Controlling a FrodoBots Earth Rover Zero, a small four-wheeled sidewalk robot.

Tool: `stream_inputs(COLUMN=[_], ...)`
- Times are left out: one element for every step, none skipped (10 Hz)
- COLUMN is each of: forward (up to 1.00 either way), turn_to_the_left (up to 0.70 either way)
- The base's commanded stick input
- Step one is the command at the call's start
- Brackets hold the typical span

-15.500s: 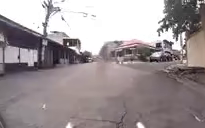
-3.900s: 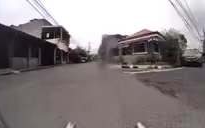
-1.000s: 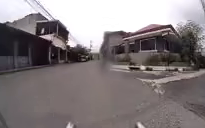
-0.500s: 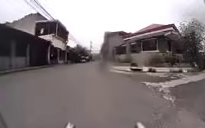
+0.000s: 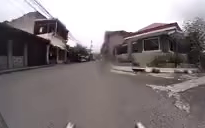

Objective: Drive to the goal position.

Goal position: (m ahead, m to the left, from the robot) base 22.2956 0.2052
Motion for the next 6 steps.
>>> stream_inputs(forward=[0.70,0.70,0.70,0.70,0.70,0.70], turn_to_the_left=[0.01,0.01,0.01,0.01,0.01,0.09])
